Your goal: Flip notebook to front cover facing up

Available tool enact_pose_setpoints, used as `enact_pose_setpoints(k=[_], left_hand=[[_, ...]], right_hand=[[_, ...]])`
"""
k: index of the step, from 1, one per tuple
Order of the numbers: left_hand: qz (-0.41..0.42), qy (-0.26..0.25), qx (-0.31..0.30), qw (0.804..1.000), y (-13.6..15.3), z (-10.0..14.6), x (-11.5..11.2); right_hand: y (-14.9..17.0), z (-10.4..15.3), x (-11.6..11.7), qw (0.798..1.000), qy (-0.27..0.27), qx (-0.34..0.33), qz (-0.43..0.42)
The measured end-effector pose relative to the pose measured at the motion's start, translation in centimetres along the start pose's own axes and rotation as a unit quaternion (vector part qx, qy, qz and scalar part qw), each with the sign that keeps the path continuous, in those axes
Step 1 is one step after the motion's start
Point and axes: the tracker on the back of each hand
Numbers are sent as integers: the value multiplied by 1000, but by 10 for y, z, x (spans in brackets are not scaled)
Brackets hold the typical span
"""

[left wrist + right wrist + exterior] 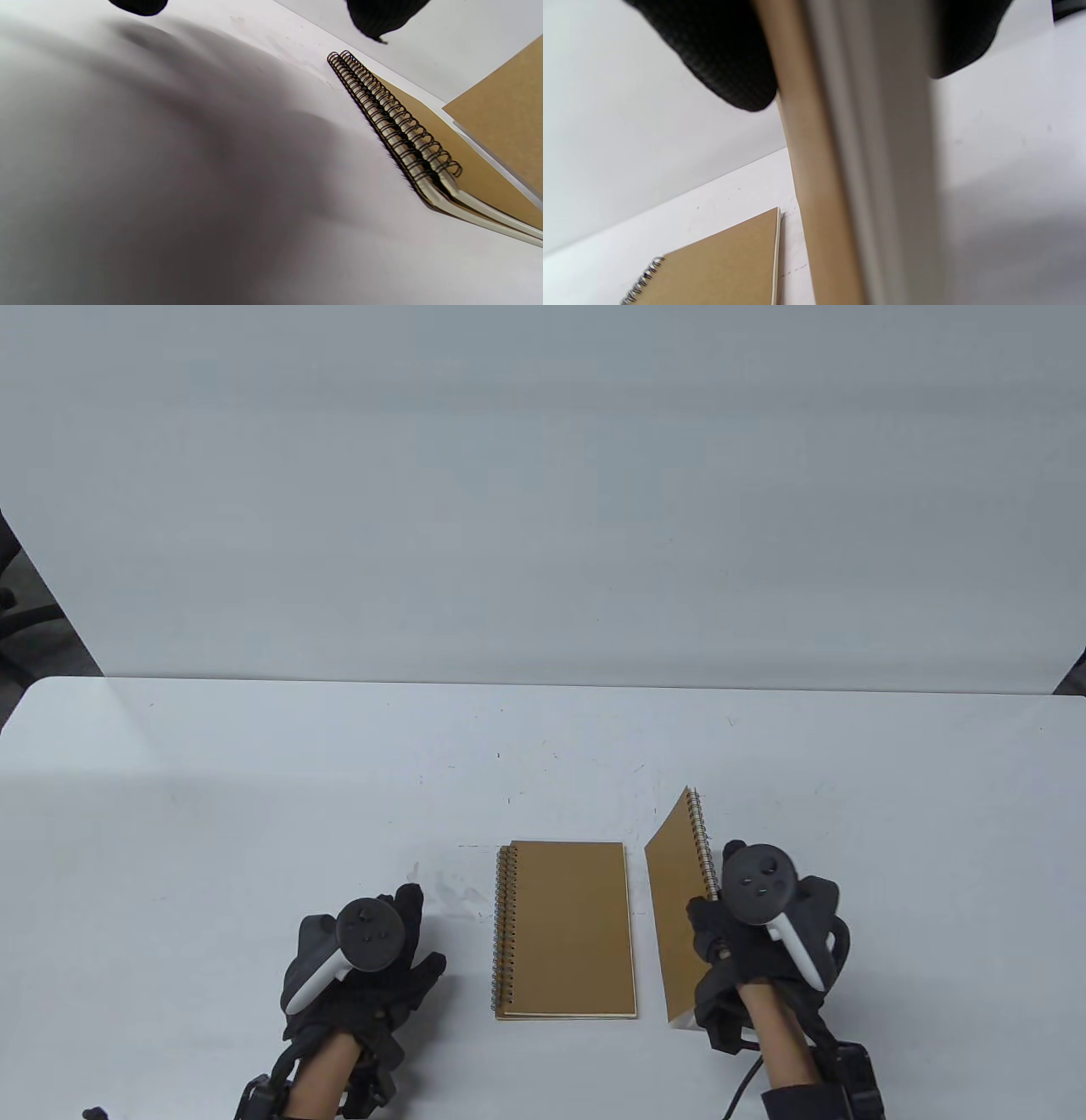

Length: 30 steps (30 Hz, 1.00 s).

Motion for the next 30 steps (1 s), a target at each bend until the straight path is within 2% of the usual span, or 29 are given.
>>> enact_pose_setpoints(k=[4, 13, 19, 24, 28, 30], left_hand=[[9, 17, 1, 1000, 0, 1, -1], [22, 30, -7, 999, -2, 5, 0], [24, 28, -13, 999, -2, 5, 0], [26, 32, -12, 999, -2, 5, -1], [25, 36, -9, 999, -2, 5, -1], [26, 36, -8, 999, -2, 5, -1]], right_hand=[[-42, 13, 10, 995, 53, -24, 80], [-94, 20, 40, 989, 51, -20, 141], [-120, 19, 72, 992, -21, -24, 123], [-135, 16, 102, 988, -60, -19, 139], [-139, 16, 122, 987, -69, -12, 143], [-140, 16, 131, 986, -92, -14, 138]])
Point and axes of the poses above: the tracker on the back of each hand, its own y axis roughly to the little-finger side, its own z axis roughly from the fingertips to the wrist, x = y × z, and after that the axes turned 11 degrees about x, right-handed
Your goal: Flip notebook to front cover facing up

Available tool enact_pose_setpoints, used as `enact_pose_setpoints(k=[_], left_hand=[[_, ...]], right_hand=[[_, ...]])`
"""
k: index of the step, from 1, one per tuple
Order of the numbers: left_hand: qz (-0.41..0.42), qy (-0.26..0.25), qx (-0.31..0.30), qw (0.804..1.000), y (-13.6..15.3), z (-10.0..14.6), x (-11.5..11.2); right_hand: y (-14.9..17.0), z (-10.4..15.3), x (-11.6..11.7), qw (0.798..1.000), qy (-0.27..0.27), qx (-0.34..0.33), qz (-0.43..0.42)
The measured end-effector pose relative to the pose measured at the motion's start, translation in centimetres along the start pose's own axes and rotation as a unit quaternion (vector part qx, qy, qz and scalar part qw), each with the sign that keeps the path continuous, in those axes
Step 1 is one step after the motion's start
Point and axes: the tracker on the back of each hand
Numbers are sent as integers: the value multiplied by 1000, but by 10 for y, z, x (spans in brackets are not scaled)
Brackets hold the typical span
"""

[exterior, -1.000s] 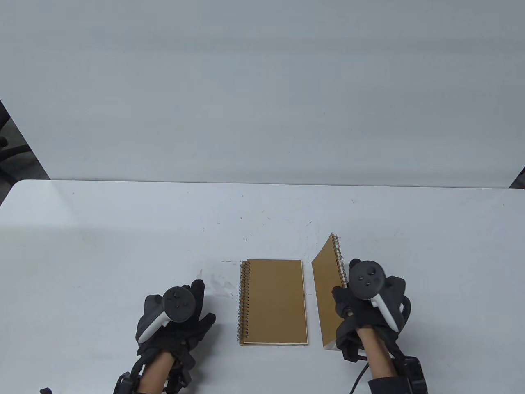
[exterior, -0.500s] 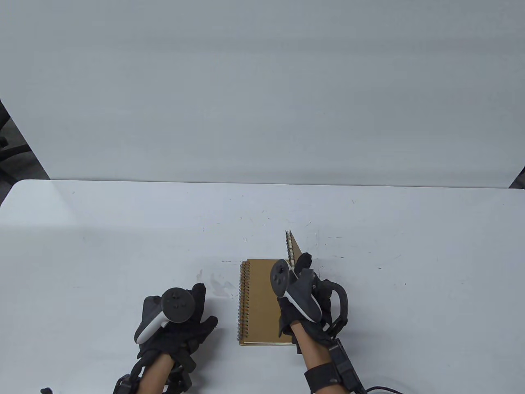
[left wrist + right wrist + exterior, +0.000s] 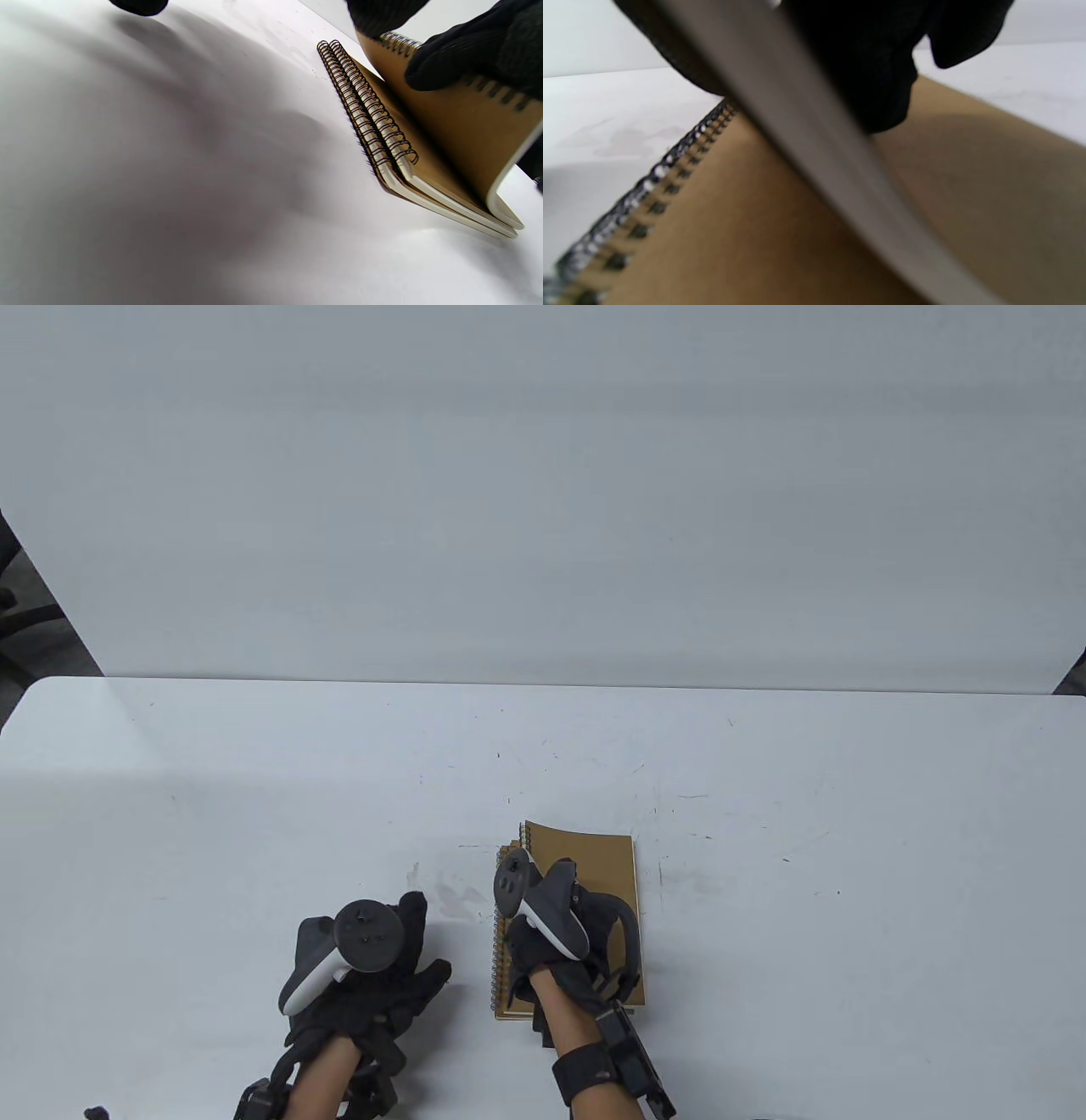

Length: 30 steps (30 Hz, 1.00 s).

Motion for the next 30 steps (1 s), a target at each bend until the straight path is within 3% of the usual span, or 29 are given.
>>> enact_pose_setpoints(k=[4, 10, 14, 18, 30], left_hand=[[-2, 1, 0, 1000, 0, 0, 0], [-4, -6, -6, 1000, -1, 0, 1], [-9, -8, -11, 1000, -4, -1, 0], [-24, 4, -13, 1000, -5, -3, -3], [-51, 4, -5, 999, -5, -6, -4]], right_hand=[[-4, -1, 12, 998, -67, -3, -21], [13, 6, -8, 998, -38, -34, -30], [46, 12, -29, 997, 11, -67, -45], [90, 18, -42, 993, 21, -86, -75], [209, 9, -39, 986, 75, -120, -86]])
Point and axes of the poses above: the tracker on the back of each hand, its own y axis roughly to the little-finger side, its own z axis roughly from the fingertips to the wrist, x = y × z, and after that the axes turned 11 degrees about x, right-handed
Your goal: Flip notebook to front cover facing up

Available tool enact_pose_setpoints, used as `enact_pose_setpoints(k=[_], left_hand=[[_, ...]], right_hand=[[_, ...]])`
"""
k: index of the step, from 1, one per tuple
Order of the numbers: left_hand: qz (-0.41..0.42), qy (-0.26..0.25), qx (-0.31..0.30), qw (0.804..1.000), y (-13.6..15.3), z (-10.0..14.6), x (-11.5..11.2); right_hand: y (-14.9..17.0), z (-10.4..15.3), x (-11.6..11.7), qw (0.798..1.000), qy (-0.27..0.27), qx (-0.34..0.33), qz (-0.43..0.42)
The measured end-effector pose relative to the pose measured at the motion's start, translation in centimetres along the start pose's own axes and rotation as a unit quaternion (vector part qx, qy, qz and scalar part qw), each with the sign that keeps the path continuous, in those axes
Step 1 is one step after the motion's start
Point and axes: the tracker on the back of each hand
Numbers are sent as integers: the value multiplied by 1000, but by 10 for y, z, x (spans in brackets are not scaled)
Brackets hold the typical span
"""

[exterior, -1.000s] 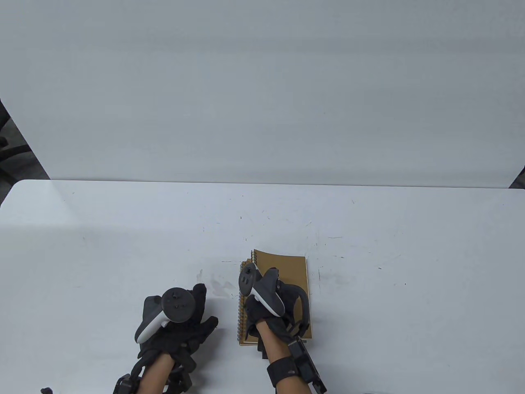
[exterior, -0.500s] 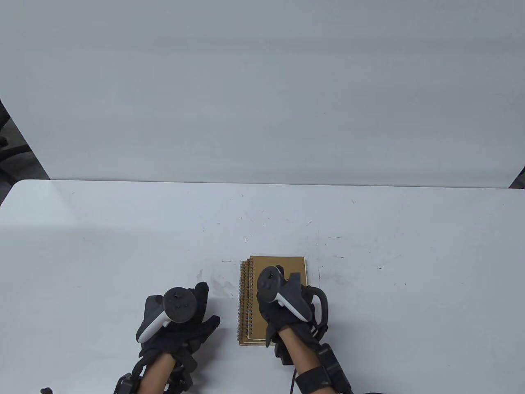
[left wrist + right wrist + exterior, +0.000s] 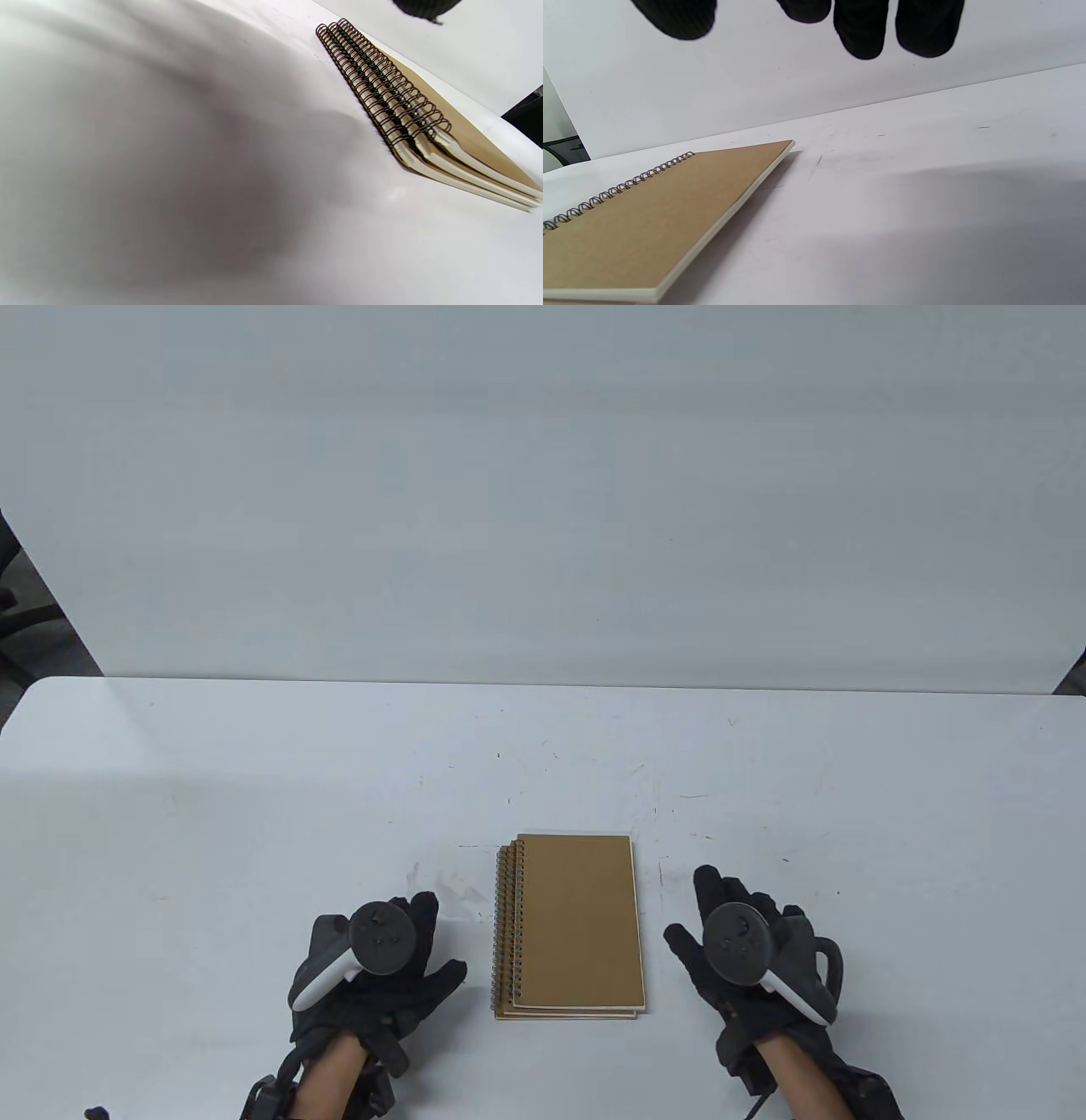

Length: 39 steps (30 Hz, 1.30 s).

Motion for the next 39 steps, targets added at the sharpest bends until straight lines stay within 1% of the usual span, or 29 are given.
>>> enact_pose_setpoints(k=[1, 6, 10, 14, 20, 22, 39], left_hand=[[-2, 1, 2, 1000, 0, 0, 0], [-8, -6, -2, 1000, 0, 1, 1], [-10, -13, -4, 1000, -1, 2, 1], [-13, -9, 0, 1000, 0, 1, 0], [-16, -2, 1, 1000, -1, 0, -3], [-18, -2, 2, 1000, -1, 0, -3], [-16, 2, 6, 1000, -1, 0, -3]], right_hand=[[12, 0, 0, 1000, 0, -2, -2], [45, -1, 5, 1000, 3, -19, -24], [58, -2, 7, 999, 3, -19, -31], [57, 0, 5, 999, 20, -23, -23], [53, 2, 5, 999, 20, -36, -6], [54, 2, 5, 999, 31, -35, -9], [55, 4, 6, 999, 16, -32, -13]])
Point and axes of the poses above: the tracker on the back of each hand, its own y axis roughly to the little-finger side, its own z axis roughly from the fingertips to the wrist, x = y × z, and after that the axes turned 11 degrees about x, right-handed
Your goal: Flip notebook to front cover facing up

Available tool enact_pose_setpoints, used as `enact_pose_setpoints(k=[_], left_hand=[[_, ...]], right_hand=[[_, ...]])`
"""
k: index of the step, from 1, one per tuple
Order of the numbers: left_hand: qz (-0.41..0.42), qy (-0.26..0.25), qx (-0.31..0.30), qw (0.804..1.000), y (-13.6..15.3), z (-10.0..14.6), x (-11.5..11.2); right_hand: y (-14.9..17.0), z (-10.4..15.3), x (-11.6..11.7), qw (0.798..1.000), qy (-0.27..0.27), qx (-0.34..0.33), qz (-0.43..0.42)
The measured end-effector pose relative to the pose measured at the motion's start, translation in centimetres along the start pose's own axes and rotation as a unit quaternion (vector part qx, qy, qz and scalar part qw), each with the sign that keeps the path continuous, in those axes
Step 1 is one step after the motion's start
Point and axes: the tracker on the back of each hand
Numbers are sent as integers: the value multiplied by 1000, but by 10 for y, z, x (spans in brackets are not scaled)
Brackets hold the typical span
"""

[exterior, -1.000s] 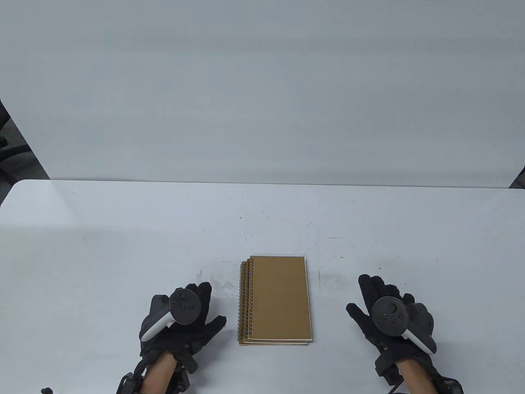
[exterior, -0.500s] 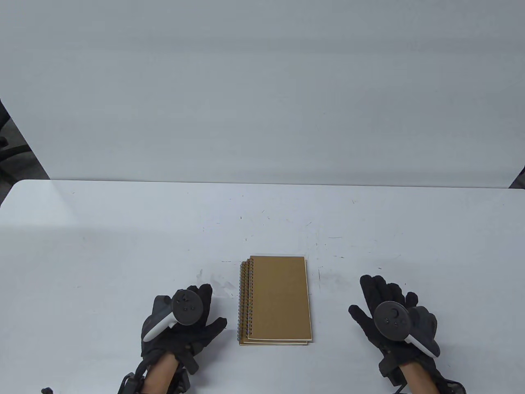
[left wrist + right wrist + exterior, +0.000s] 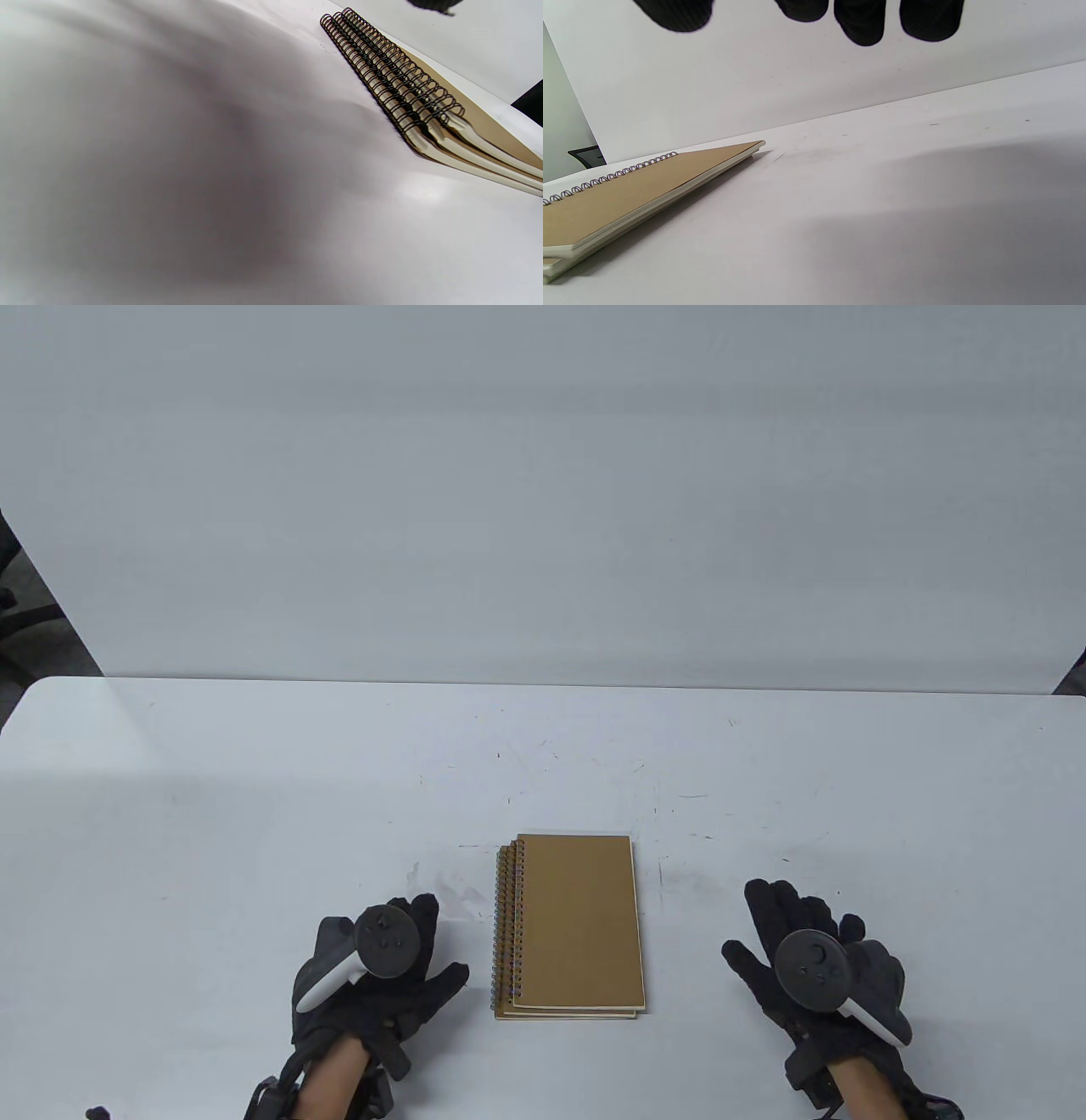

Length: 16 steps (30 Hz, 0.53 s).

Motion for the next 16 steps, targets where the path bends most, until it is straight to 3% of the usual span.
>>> enact_pose_setpoints(k=[16], left_hand=[[-1, 9, 7, 1000, -1, 0, -2]], right_hand=[[-1, 1, 3, 1000, -8, -5, 6]])
Point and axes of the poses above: the tracker on the back of each hand, its own y axis roughly to the little-finger side, its own z axis roughly from the fingertips to the wrist, x = y × z, and after that the axes turned 11 degrees about x, right-handed
